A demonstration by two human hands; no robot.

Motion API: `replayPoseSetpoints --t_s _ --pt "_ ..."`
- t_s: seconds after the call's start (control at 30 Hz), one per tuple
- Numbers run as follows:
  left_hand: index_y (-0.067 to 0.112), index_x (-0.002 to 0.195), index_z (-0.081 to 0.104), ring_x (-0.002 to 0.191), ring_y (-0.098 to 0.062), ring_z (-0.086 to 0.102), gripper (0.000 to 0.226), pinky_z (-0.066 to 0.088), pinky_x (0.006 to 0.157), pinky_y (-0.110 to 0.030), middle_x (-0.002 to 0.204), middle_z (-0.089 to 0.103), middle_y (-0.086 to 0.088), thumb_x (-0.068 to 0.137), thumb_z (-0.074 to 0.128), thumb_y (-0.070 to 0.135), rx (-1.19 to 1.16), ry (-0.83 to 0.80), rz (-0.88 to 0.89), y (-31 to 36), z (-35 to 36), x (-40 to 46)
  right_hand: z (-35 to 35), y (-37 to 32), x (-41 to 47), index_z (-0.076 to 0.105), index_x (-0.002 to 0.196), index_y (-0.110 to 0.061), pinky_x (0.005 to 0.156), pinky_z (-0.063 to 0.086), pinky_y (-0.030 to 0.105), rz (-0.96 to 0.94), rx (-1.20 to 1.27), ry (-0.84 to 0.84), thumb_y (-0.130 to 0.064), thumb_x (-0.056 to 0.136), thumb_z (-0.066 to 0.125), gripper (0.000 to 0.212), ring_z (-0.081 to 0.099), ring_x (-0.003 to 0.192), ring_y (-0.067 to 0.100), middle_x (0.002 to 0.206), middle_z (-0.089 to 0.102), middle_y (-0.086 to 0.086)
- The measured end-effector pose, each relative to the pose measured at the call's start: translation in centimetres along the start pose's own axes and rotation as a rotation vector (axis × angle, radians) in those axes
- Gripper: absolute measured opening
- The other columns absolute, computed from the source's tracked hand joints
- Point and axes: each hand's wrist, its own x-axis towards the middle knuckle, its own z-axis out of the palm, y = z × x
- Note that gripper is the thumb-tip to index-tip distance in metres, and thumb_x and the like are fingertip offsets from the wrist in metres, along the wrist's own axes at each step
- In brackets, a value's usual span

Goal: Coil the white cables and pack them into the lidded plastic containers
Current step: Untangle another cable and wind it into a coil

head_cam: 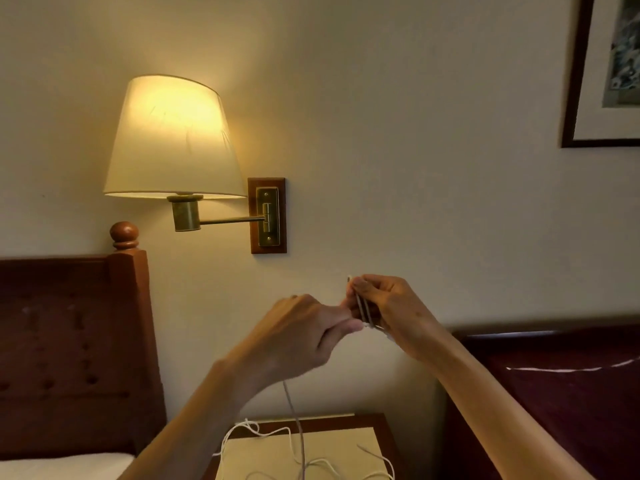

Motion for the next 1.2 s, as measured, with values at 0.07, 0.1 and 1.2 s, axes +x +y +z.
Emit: replayPoseSetpoints --t_s 0.07,0.1,1.2 --pt "0.027 0.084 0.06 0.044 -0.003 0.045 0.035 0.029 0.05 -0.008 0.056 0.039 0.021 0.101 0.035 0.044 0.06 0.105 0.024 -1.2 -0.2 0.4 0.3 0.0 -0.3 0.066 0.088 -0.003 0.061 0.051 0.023 -0.018 -0.086 -0.014 -0.024 0.104 0.04 0.037 0.064 0.063 0.018 0.071 0.068 0.009" --pt "0.027 0.081 0.059 0.044 -0.003 0.044 0.035 0.028 0.05 -0.008 0.056 0.04 0.02 0.1 0.035 0.044 0.096 0.146 0.02 -1.6 -0.4 0.6 0.5 0.0 -0.4 0.065 0.09 -0.003 0.061 0.051 0.023 -0.021 -0.103 -0.027 -0.024 0.105 0.039 0.037 0.064 0.062 0.018 0.071 0.068 0.009" --pt "0.028 0.078 0.061 0.043 -0.002 0.044 0.037 0.029 0.048 -0.008 0.056 0.043 0.02 0.101 0.038 0.047 0.067 0.101 0.04 -2.9 2.2 -2.1 1.5 4.4 -0.3 0.06 0.09 -0.005 0.062 0.049 0.024 -0.022 -0.192 -0.181 -0.028 0.104 0.037 0.036 0.06 0.056 0.014 0.061 0.063 0.0"
